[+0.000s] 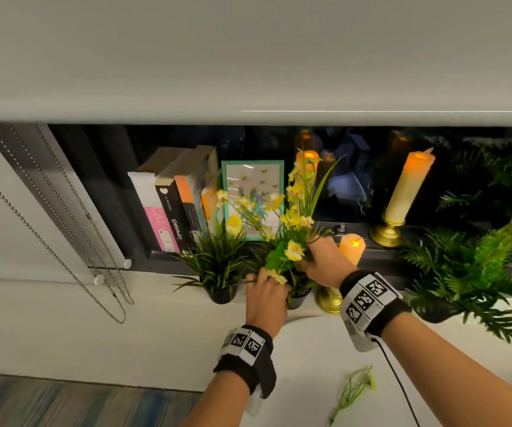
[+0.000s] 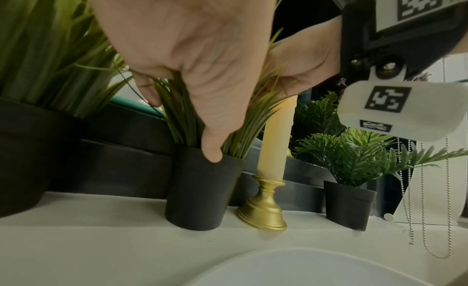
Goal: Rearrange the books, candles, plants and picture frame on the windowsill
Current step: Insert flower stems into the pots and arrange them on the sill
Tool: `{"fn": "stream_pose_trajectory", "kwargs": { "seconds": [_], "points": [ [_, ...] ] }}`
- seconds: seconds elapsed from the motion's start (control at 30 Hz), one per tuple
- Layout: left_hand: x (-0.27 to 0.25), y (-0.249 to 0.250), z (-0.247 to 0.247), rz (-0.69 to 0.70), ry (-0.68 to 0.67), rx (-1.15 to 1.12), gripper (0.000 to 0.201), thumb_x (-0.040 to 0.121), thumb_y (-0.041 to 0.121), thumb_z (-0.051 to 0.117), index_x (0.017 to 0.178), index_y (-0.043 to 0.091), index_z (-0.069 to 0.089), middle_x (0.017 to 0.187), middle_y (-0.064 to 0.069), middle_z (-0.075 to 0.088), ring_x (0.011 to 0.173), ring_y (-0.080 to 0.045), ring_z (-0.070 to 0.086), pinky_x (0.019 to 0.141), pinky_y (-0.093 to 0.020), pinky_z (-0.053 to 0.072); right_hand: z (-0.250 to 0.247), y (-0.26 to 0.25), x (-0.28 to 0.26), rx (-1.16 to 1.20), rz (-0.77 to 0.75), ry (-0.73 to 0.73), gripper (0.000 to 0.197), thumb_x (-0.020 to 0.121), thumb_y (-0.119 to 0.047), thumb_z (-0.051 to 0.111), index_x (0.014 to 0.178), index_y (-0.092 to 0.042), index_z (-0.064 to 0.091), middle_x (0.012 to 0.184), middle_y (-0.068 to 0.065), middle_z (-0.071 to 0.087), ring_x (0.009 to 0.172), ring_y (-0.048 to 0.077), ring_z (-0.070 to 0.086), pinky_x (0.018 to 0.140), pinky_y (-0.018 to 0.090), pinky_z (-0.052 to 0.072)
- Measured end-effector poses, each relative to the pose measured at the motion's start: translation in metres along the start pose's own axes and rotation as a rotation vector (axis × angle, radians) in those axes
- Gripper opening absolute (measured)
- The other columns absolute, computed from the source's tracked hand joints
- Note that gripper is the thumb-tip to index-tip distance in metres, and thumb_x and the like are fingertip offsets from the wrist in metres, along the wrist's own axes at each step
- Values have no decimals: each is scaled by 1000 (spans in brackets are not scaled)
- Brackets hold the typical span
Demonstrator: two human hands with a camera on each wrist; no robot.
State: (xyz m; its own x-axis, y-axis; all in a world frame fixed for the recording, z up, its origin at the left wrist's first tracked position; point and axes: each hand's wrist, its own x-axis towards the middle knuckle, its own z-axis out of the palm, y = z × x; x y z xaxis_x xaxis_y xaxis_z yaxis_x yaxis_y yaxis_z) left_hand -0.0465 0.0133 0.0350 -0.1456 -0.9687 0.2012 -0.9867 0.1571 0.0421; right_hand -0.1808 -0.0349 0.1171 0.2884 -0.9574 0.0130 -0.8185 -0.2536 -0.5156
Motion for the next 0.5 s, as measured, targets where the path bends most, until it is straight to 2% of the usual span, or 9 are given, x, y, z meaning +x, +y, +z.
{"fn": "stream_pose_trajectory", "kwargs": {
  "seconds": [0.07, 0.13, 0.2, 0.3, 0.4, 0.5],
  "points": [
    [1, 0, 0, -5, -3, -30, 23, 51, 25, 84, 68, 32, 71, 74, 7, 63, 86, -22, 57, 72, -37, 41, 2, 3, -3, -7, 13, 7, 30, 83, -15, 63, 113, -11, 60, 109, 13, 63, 104, 31, 56, 86, 34, 49],
    [1, 1, 0, 9, -20, -70, 18, 69, 19, 74, 84, 29, 73, 91, 4, 66, 98, -24, 56, 83, -41, 37, 3, 5, -4, -13, 44, 6, 29, 85, -16, 63, 112, -11, 59, 109, 14, 62, 105, 32, 54, 87, 36, 49],
    [-1, 2, -1, 31, -24, -92, 19, 74, 15, 68, 88, 27, 73, 97, 3, 67, 104, -25, 55, 87, -43, 35, 0, 6, -2, -18, 54, 4, 27, 86, -18, 64, 111, -10, 60, 109, 13, 62, 106, 31, 55, 90, 38, 48],
    [-1, 2, -5, 42, -34, -101, 21, 74, 13, 67, 89, 26, 72, 97, 5, 68, 108, -25, 53, 85, -42, 36, -2, 7, 2, -24, 77, 14, 32, 85, -27, 67, 112, -12, 58, 111, 11, 61, 103, 29, 58, 89, 39, 50],
    [-1, 1, -9, 40, -72, -88, 22, 54, 15, 81, 69, 26, 71, 75, 8, 67, 92, -24, 60, 71, -42, 44, -2, -1, 1, -70, 123, 46, 32, 85, -28, 68, 109, -8, 58, 109, 15, 61, 100, 32, 58, 84, 38, 50],
    [-3, 0, -4, 48, -33, -83, 27, 45, 14, 86, 61, 27, 67, 66, 9, 64, 80, -24, 61, 61, -39, 44, 4, -9, 0, -80, 130, 62, 26, 88, -20, 64, 109, -7, 57, 112, 18, 58, 105, 35, 56, 85, 38, 47]
  ]
}}
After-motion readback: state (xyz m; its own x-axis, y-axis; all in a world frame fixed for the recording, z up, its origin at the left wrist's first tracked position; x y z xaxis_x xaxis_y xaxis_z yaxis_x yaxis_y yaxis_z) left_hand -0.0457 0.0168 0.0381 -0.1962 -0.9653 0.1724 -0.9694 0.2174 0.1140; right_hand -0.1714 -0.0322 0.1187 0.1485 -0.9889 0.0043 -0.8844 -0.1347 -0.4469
